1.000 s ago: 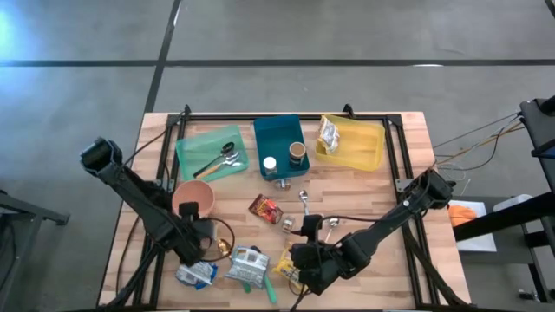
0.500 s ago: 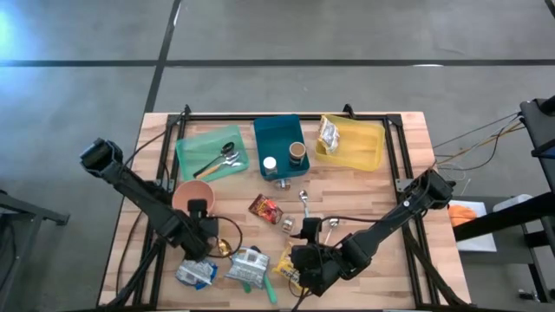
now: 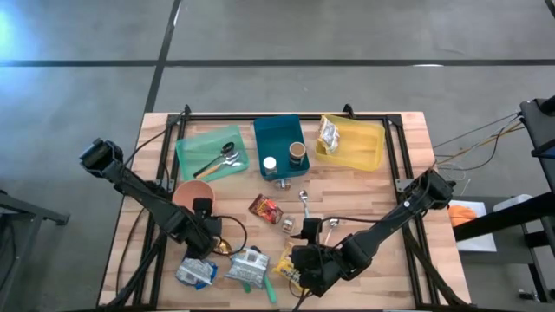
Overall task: Pick & Place Food Item
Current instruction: Put the red seasoning can into the blue bin
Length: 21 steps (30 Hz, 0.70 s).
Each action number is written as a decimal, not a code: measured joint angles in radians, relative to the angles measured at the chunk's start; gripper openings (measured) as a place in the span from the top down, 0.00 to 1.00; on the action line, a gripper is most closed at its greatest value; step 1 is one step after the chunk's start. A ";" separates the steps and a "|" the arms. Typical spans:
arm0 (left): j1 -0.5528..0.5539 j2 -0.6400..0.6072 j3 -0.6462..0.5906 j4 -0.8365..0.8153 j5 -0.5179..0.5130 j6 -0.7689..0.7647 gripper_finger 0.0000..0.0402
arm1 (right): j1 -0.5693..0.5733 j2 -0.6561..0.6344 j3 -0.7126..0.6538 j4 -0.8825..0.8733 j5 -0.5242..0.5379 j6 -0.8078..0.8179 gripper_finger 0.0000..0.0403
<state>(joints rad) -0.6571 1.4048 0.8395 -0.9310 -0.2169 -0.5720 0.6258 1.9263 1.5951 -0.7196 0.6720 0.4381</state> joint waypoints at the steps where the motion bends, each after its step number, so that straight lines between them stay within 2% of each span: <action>1: 0.000 0.000 -0.006 0.005 0.000 0.000 0.15 | 0.000 0.000 0.000 0.000 0.000 0.000 0.35; 14: 0.013 0.000 -0.122 0.110 0.023 0.015 0.15 | 0.000 0.000 0.000 0.000 0.000 -0.003 0.35; 21: 0.051 0.000 -0.146 0.177 0.085 0.034 0.15 | 0.000 0.000 0.000 0.000 0.000 -0.004 0.35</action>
<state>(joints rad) -0.6060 1.4052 0.6934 -0.7541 -0.1321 -0.5384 0.6258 1.9263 1.5951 -0.7197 0.6724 0.4339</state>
